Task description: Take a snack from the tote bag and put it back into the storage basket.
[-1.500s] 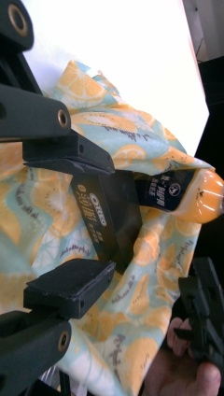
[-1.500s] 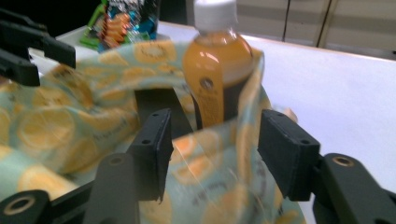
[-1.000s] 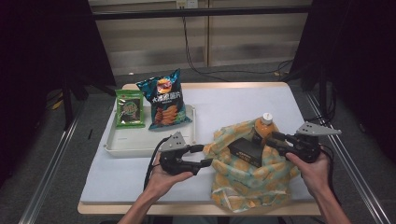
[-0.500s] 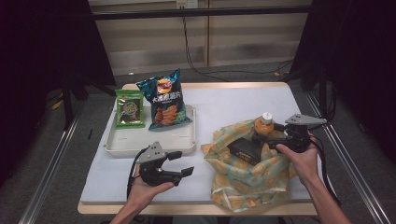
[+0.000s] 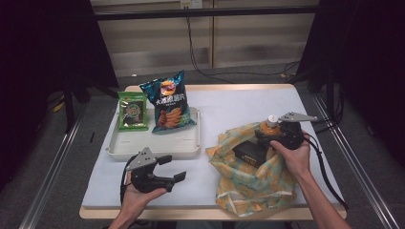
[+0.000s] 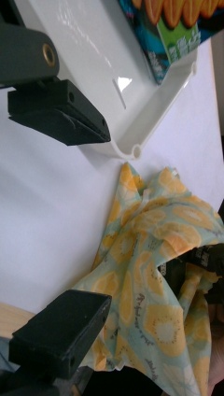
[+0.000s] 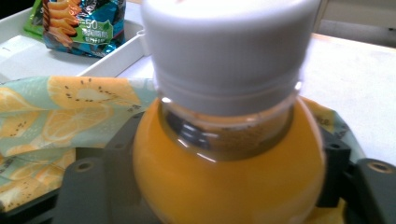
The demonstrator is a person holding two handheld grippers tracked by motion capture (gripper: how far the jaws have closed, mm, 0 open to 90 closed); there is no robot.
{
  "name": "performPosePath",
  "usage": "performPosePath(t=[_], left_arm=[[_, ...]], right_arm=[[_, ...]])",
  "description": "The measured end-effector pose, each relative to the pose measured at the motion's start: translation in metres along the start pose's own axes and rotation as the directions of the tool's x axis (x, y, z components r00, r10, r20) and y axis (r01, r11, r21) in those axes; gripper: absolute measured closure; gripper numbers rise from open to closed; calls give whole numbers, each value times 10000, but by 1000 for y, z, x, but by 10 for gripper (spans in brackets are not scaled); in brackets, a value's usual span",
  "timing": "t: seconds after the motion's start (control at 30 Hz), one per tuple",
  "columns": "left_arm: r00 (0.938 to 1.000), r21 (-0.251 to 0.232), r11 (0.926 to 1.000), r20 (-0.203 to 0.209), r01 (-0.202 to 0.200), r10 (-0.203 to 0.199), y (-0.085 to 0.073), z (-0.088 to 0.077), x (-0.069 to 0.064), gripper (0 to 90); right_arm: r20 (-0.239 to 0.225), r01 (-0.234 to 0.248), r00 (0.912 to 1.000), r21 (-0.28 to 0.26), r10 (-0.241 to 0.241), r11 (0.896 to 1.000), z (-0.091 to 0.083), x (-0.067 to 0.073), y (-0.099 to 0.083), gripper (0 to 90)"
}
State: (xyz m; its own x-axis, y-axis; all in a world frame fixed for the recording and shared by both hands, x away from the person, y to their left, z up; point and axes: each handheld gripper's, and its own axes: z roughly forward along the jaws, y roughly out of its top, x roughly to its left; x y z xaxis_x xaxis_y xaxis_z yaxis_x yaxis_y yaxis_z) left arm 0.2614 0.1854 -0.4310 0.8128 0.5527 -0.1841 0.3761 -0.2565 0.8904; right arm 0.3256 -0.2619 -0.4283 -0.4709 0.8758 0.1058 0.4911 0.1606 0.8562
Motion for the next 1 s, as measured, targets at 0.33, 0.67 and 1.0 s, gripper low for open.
performPosePath(t=[0.33,0.67,1.0], left_arm=[[9996,-70,9998,-210,179,-180,-2,-2,4,184],[9996,-50,9999,-241,120,-121,-3,-1,3,183],[9995,-6,10000,-313,32,-32,-3,-1,4,176]], right_arm=[[-485,403,9980,137,-396,9991,-5,2,1,299],[-1031,415,9936,-394,-454,9984,-22,-2,9,300],[-1898,821,9766,-1041,-1008,9912,-49,6,32,301]])
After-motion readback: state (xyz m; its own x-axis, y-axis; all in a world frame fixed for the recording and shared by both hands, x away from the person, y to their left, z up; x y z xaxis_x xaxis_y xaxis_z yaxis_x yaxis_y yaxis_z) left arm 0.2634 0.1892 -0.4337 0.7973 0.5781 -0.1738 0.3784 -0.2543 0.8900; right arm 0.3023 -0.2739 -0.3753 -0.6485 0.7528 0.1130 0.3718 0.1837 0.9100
